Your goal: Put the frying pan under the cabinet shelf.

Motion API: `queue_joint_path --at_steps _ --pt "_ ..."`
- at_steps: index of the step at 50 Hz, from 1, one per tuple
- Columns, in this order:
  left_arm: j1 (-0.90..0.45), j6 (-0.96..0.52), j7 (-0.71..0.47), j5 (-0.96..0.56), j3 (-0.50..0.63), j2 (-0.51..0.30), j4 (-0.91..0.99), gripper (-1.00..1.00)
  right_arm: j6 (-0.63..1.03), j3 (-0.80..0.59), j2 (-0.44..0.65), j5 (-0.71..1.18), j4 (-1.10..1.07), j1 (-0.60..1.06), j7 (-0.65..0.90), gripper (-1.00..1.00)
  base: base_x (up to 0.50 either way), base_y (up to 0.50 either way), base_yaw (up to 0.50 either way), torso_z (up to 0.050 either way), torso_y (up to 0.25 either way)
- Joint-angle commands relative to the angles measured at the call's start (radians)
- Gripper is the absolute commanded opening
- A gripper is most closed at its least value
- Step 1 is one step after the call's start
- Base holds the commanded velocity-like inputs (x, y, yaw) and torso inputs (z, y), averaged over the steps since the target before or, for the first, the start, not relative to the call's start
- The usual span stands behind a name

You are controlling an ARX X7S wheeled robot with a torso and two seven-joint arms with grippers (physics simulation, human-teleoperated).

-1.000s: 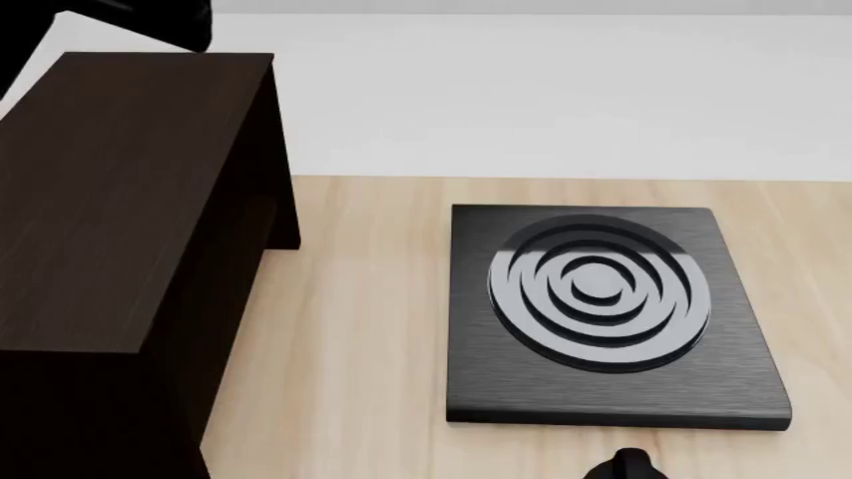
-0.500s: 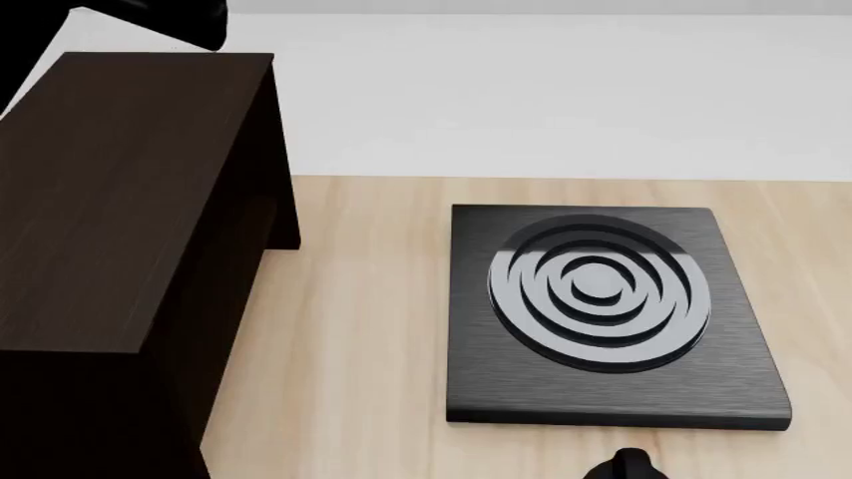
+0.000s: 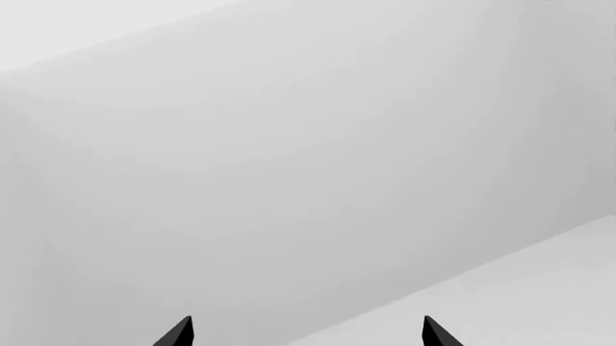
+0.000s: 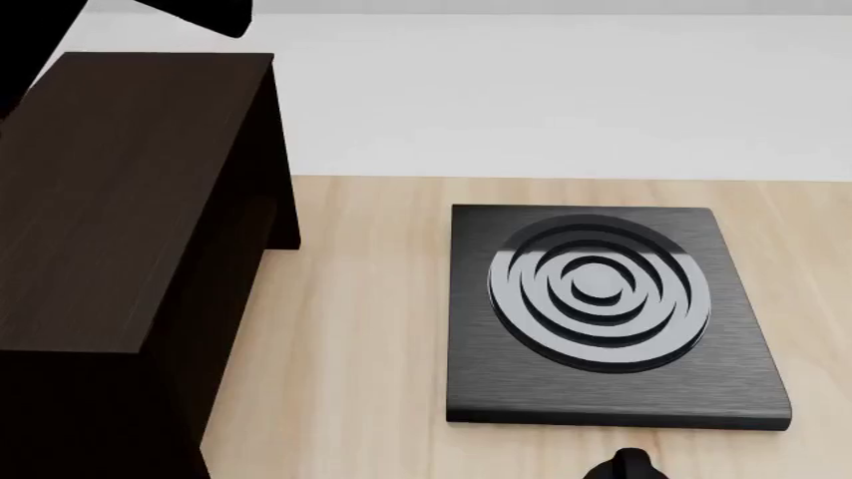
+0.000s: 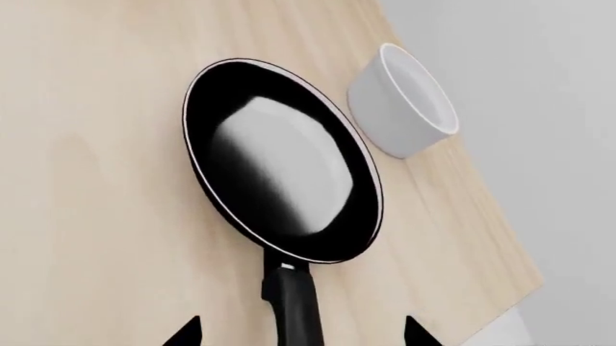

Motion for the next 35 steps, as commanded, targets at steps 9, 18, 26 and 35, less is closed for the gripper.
queue_joint_path --at_steps 9,18,26,35 --pt "-0.060 -0.040 -0.023 -0.003 0.023 0.027 -0.008 1.00 -0.101 0.017 0.015 0.066 0.163 0.029 0.046 1.00 0.00 0.00 0.00 0.000 0.000" --pt "-0.078 -0.050 -0.039 -0.002 0.042 0.055 -0.019 1.00 -0.149 0.035 0.018 0.100 0.241 0.035 0.064 1.00 0.00 0.00 0.00 0.000 0.000" --pt "-0.092 -0.067 -0.053 -0.007 0.047 0.074 -0.022 1.00 -0.185 0.046 0.022 0.123 0.309 0.040 0.080 1.00 0.00 0.00 0.00 0.000 0.000" --pt "-0.101 -0.067 -0.066 -0.008 0.064 0.086 -0.028 1.00 -0.243 0.068 0.054 0.146 0.402 0.042 0.097 1.00 0.00 0.00 0.00 0.000 0.000"
